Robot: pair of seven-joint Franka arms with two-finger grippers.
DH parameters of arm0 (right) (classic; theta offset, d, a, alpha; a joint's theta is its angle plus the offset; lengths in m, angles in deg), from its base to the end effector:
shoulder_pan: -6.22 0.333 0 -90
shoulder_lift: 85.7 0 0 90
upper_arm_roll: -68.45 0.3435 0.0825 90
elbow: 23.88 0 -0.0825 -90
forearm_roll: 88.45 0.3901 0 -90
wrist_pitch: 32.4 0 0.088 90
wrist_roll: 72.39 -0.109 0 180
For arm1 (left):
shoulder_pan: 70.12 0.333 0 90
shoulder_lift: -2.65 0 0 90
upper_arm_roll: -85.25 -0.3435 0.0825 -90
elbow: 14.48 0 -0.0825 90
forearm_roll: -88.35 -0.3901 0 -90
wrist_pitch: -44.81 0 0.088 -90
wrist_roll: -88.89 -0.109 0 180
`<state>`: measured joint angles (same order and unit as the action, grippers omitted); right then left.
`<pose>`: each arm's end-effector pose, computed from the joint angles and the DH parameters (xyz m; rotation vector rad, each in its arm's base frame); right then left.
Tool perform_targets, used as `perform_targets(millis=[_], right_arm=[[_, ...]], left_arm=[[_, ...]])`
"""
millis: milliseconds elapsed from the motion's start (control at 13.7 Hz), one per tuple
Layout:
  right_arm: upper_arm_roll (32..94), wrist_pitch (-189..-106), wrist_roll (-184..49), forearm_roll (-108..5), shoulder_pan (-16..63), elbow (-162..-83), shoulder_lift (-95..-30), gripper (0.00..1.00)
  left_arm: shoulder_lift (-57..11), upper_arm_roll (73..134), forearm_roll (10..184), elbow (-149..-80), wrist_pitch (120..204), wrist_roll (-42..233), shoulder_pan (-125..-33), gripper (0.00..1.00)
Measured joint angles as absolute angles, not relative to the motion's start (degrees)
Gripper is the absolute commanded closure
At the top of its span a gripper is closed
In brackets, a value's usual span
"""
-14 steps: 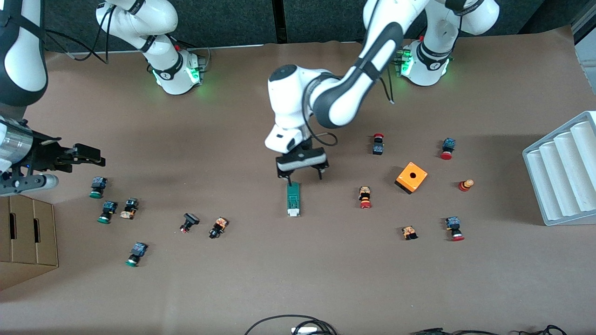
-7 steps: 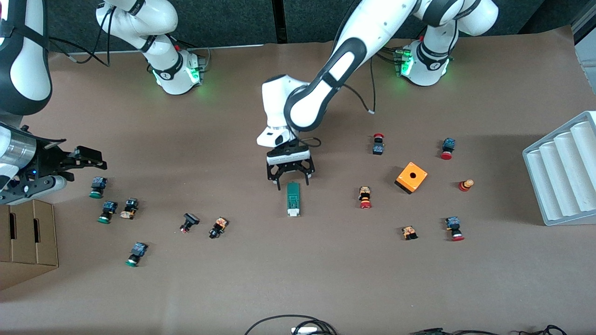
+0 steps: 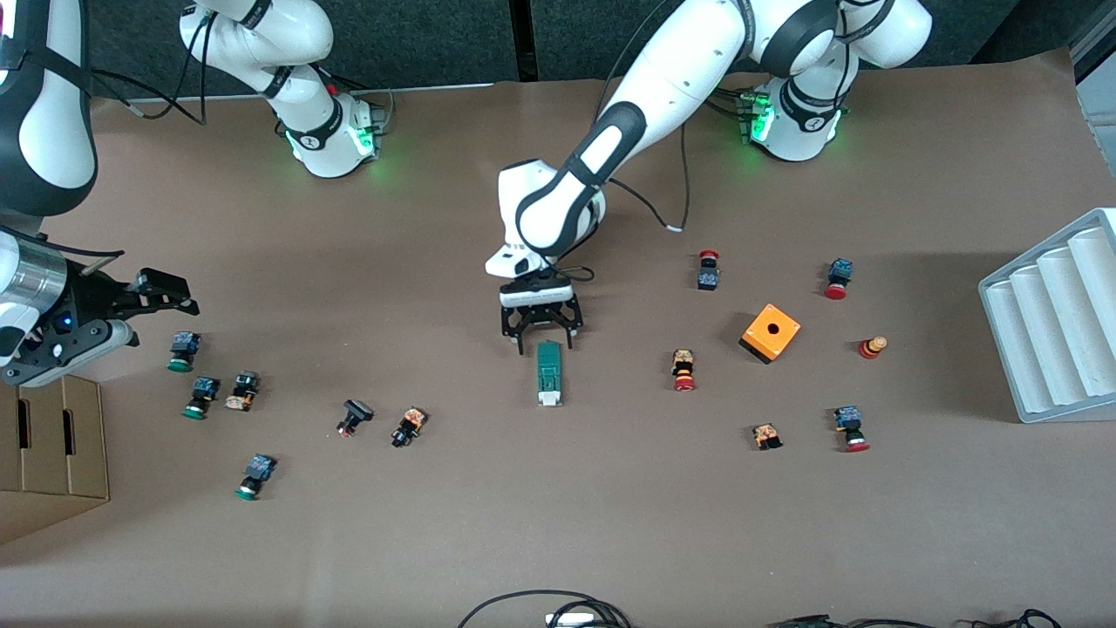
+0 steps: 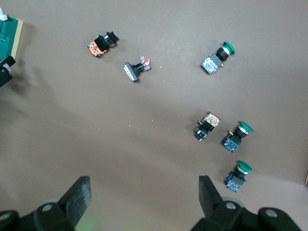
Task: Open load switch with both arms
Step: 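Lower the left gripper and grasp the green switch base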
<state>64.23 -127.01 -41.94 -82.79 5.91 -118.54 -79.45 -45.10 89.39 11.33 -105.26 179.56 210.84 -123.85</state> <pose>0.5927 -0.0349 0.5552 -2.9482 -0.6578 0.1172 0.4019 -0.5971 0.1590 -2.8323 -0.1480 -1.2622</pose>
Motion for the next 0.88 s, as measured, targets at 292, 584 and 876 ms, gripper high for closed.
perform_targets(millis=[292,584,876], right_arm=[[64.4,-128.5,-30.0,-82.8,6.0,-117.6,-78.7,0.01],[64.9,-129.6,-21.0,-82.8,6.1,-115.4,-76.1,0.01],[65.1,-132.5,-4.2,-82.8,6.4,-114.8,-75.2,0.01]], left_arm=[[-47.4,89.4,3.1,-105.3,173.6,219.9,-125.0,0.00],[-49.3,89.4,2.8,-104.6,170.2,221.3,-126.6,0.01],[-51.5,89.3,2.7,-102.0,168.0,222.0,-126.9,0.01]])
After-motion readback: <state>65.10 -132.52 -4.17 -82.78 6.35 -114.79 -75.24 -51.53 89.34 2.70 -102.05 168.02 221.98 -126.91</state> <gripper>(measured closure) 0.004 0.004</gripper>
